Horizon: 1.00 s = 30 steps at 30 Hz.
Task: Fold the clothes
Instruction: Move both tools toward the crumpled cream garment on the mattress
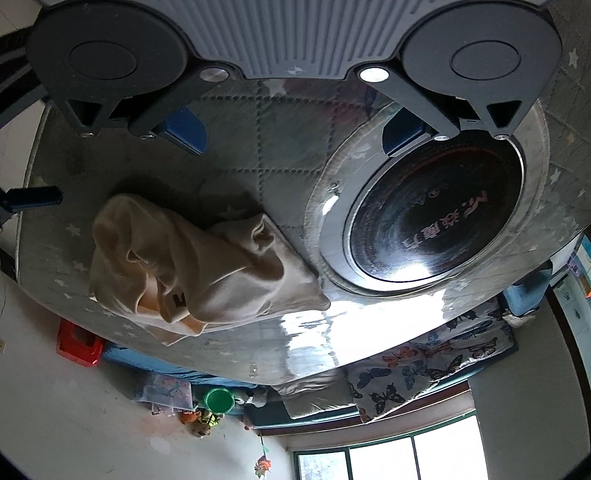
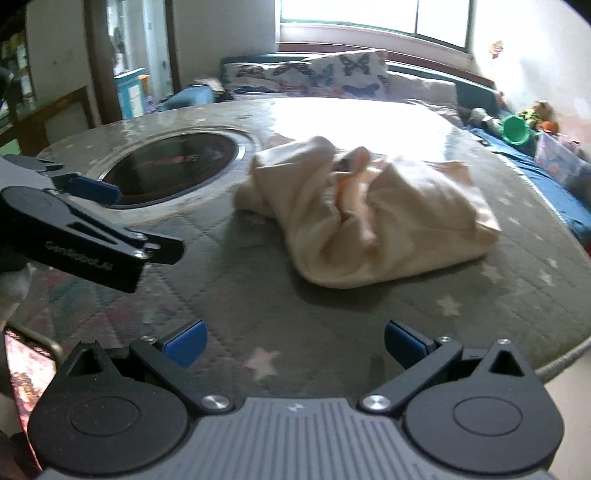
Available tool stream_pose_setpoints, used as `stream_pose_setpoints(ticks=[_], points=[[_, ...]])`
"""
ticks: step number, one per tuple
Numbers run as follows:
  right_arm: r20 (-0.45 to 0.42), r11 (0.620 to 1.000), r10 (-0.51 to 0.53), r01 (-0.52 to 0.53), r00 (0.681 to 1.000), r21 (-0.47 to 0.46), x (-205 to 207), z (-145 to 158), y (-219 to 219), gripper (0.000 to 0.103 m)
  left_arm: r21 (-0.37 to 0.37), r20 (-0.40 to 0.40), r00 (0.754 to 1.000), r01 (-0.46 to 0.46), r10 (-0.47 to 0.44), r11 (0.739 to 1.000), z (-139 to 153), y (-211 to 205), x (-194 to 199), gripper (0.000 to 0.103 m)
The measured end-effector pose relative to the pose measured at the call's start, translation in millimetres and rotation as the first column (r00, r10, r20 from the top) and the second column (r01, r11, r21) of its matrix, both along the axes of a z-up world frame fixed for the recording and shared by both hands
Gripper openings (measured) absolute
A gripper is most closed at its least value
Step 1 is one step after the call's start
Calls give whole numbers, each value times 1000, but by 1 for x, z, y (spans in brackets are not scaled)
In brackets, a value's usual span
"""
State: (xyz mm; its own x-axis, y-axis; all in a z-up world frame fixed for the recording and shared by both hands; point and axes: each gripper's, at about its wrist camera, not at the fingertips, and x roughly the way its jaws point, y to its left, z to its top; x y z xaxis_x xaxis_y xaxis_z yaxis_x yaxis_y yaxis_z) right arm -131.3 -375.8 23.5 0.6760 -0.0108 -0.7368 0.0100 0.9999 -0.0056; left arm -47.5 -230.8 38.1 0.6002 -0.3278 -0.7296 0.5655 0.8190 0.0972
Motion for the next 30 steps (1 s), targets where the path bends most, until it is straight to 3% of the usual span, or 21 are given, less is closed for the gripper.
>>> stream_pose_setpoints(ticks=[9, 30], points=[[-4, 996, -90, 90, 996, 11, 0, -1, -24, 103, 29, -6, 999, 43, -42, 999, -1, -18, 5, 103], [-20, 994, -104, 105, 994, 34, 4, -6, -30, 103, 42, -36, 997, 62, -61, 997, 1, -33, 15, 103]])
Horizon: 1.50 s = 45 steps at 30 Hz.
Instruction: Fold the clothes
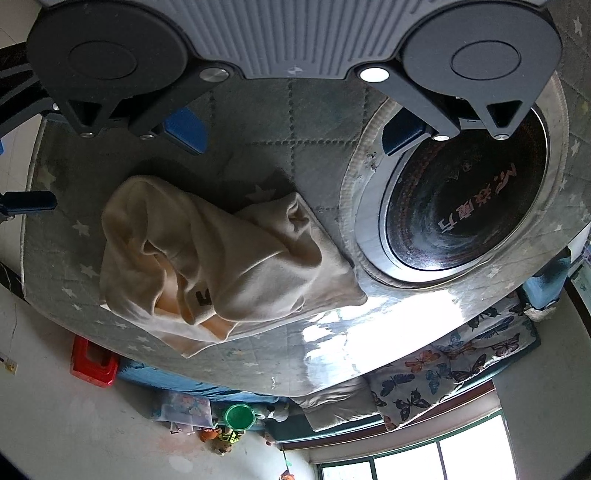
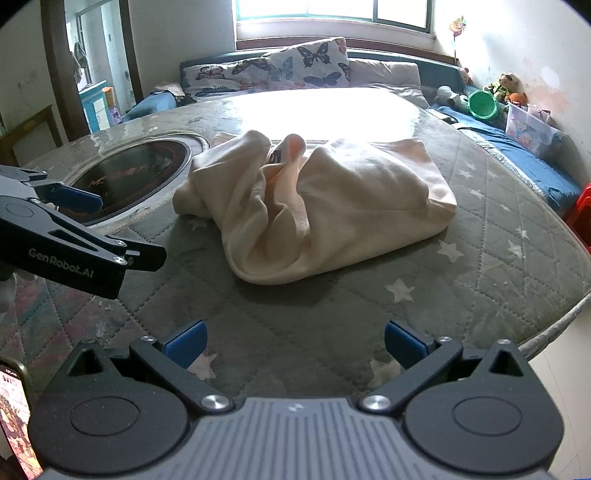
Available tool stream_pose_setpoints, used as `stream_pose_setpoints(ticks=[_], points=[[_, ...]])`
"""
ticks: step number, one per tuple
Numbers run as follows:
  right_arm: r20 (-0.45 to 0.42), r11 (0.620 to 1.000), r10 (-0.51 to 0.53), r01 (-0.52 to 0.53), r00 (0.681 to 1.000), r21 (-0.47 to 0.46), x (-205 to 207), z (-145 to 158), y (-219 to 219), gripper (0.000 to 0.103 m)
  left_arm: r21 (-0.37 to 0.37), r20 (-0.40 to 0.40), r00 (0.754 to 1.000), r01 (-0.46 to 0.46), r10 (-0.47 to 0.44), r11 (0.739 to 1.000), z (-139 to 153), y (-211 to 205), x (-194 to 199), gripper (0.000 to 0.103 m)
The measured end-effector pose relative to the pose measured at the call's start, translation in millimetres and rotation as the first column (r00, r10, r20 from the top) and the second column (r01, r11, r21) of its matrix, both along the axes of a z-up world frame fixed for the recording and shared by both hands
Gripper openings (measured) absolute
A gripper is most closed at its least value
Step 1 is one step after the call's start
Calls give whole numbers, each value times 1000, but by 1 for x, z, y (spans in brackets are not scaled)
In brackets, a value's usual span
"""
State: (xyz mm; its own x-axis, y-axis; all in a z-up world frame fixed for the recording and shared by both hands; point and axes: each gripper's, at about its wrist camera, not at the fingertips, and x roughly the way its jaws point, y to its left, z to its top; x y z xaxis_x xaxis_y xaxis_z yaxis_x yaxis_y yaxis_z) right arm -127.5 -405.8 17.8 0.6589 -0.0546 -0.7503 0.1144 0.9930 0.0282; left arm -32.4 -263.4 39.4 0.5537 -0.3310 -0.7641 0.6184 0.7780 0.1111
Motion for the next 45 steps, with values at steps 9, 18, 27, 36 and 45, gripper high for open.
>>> stream_pose_setpoints(ticks=[9, 18, 27, 36, 45], points=[[-3, 1000, -9, 9, 1000, -1, 3, 1, -2, 103, 24, 6, 1000, 16, -16, 1000, -2, -8, -2, 103], [13, 1000, -25, 25, 1000, 3, 6, 3, -8, 103, 37, 8, 1000, 20, -21, 999, -2, -14, 0, 103], [45, 1000, -24, 24, 999, -8, 12, 11, -14, 103, 28, 18, 1000, 8, -8, 1000, 3, -16, 10, 103], [86, 999, -7, 10, 996, -31, 24, 21, -18, 103, 1, 32, 999, 7, -7, 1000, 9, -21, 24, 103], [163, 999, -14, 22, 987, -43, 44, 37, -34, 103, -56, 64, 998, 24, -20, 998, 21, -18, 52, 88]])
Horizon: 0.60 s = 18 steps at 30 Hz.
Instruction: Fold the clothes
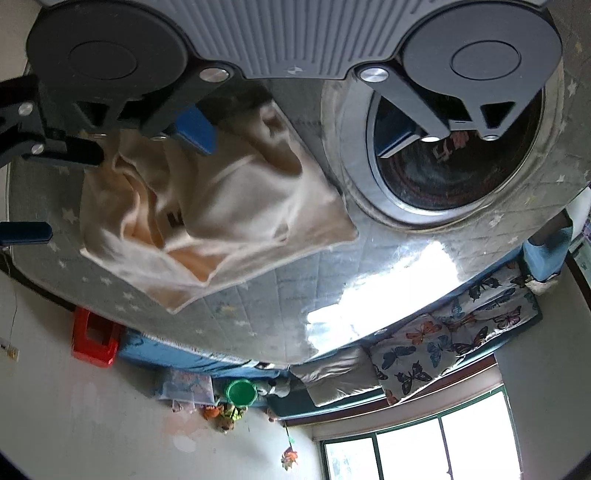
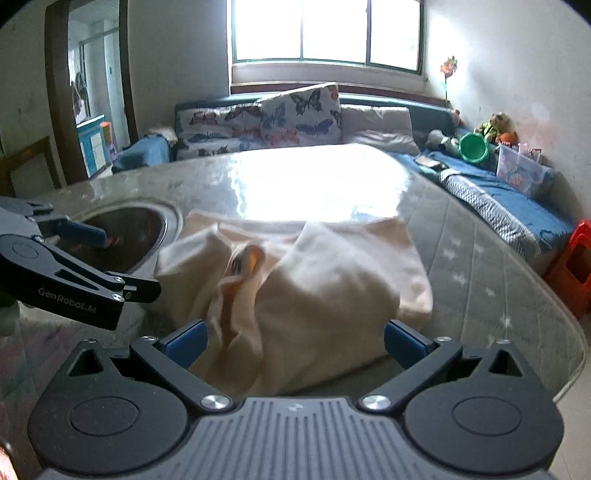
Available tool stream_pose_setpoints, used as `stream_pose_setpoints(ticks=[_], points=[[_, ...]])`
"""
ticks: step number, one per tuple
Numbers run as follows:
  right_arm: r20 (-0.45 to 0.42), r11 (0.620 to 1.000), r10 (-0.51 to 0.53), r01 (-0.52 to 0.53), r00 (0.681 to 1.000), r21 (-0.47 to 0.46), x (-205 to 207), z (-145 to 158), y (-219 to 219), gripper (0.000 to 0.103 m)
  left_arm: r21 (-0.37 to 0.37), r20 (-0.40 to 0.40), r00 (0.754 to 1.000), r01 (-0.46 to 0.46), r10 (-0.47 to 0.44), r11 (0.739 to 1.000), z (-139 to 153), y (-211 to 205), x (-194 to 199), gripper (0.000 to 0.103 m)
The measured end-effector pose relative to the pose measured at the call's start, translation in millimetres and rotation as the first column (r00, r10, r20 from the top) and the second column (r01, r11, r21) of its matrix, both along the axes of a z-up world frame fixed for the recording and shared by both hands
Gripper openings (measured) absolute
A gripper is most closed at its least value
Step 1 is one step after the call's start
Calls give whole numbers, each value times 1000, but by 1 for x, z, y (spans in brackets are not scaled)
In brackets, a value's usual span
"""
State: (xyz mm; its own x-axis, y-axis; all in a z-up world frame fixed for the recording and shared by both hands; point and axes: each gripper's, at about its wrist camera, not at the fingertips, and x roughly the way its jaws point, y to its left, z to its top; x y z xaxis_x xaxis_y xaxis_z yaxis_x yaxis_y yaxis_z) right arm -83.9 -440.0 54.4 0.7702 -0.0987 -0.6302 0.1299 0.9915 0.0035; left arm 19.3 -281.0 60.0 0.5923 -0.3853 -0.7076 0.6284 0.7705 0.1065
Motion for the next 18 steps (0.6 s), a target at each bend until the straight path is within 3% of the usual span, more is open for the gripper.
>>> stream_pose_setpoints(ticks=[12, 14, 17, 18], points=[[-15, 1000, 16, -16, 1000, 12, 26, -5, -7, 98, -52, -51, 998, 45, -47, 998, -8, -5, 19, 86], [-28, 1000, 22, -22, 999, 20, 28, -9, -6, 93, -49, -39, 998, 57, -59, 997, -8, -9, 18, 84], [-41, 999, 27, -25, 999, 40, 31, -14, -8, 80, -48, -31, 996, 87, -89, 995, -10, -12, 15, 60], [-41, 998, 27, -25, 999, 52, 31, -15, -9, 78, -48, -32, 995, 96, -98, 994, -11, -13, 14, 46]])
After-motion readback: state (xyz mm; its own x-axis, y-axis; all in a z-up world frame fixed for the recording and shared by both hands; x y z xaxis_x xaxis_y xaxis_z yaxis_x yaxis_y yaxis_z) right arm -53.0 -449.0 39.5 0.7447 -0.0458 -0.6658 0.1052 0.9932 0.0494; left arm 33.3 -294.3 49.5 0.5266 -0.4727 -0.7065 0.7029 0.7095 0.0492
